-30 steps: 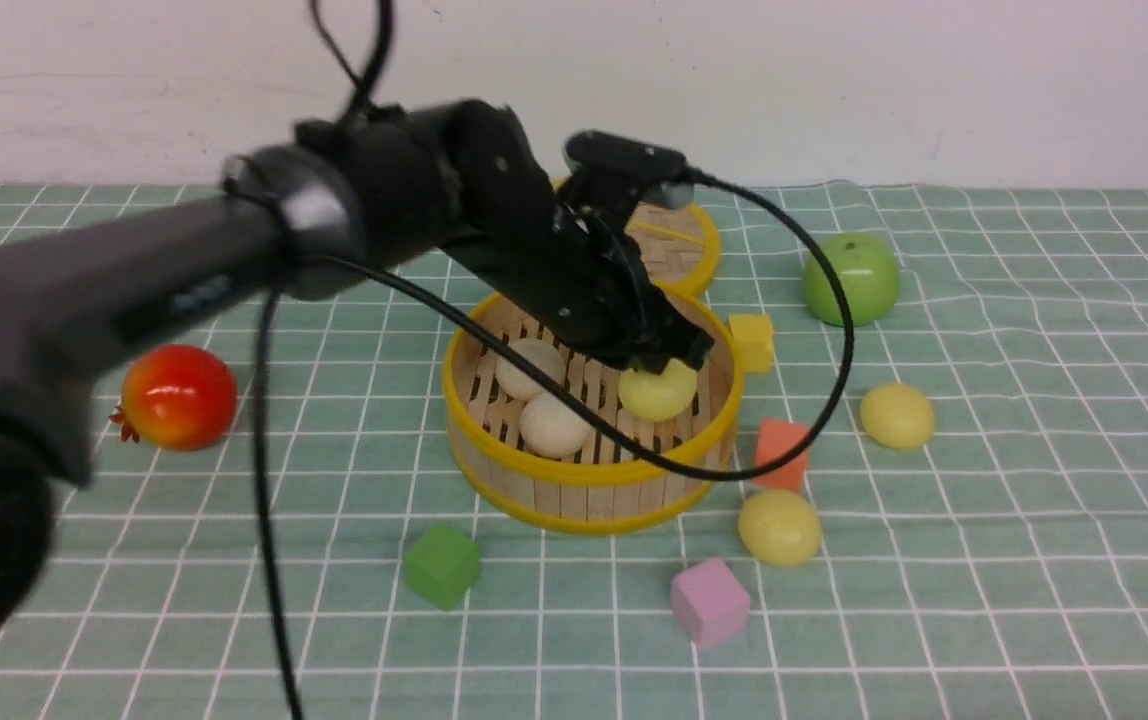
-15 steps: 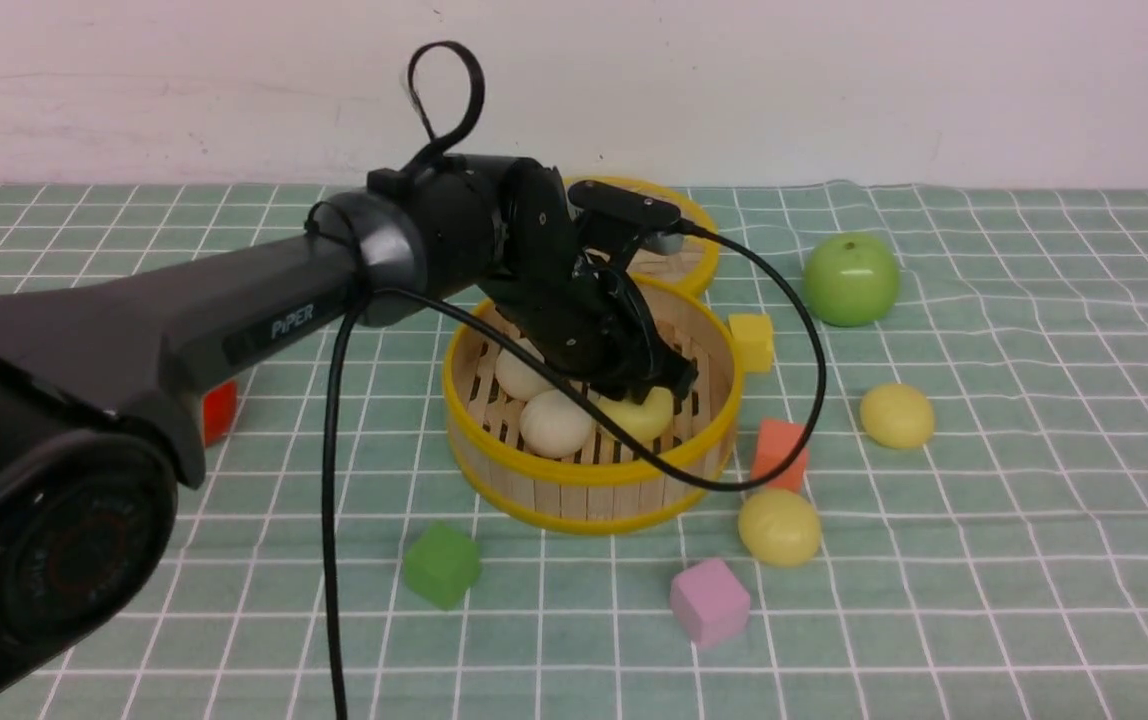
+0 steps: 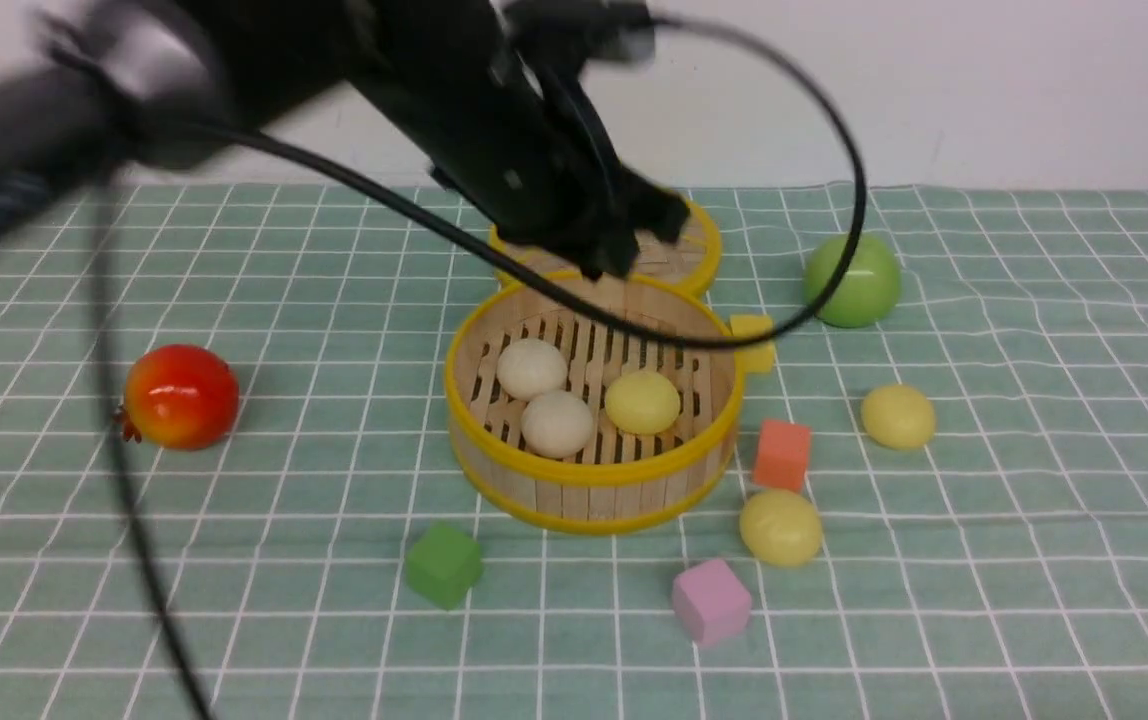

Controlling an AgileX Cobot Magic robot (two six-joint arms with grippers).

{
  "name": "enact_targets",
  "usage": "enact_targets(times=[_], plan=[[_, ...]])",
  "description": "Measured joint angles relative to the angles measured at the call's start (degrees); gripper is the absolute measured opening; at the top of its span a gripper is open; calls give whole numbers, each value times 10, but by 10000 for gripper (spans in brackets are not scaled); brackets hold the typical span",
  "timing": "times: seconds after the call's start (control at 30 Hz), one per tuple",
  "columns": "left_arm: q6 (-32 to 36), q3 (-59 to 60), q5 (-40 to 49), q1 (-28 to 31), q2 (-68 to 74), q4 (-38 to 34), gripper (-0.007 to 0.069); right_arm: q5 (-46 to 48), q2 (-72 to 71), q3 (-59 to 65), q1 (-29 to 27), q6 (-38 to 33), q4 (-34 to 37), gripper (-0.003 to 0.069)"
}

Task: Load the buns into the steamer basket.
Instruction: Use the right arm to grab a steamed stuffed bun

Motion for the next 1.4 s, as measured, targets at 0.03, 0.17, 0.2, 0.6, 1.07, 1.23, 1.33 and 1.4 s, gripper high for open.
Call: enact_targets(times=[0.03,0.17,0.2,0.6,1.07,1.23,1.33,1.4], plan=[[0,17,10,0,-27,-1,-10,0,0,0,0,0,0,240],[0,125,-7,0,-134,-1,-14,0,0,0,0,0,0,240],[0,157,-20,0,-159,-1,-14,0,0,0,0,0,0,240],[-1,659,-299,0,-599,-38,-14,0,0,0,0,0,0,240],[-2,909,-405,0,-1002,-68,-14,-64,0,7,0,58,61,240],[-2,912,-373,0,-1013,-68,-14,-165,0,7,0,163,177,240],[-2,913,-340,0,-1013,-68,-14,-220,0,7,0,192,216,240],[-2,913,-320,0,-1013,-68,-14,-225,0,4,2,212,235,240]])
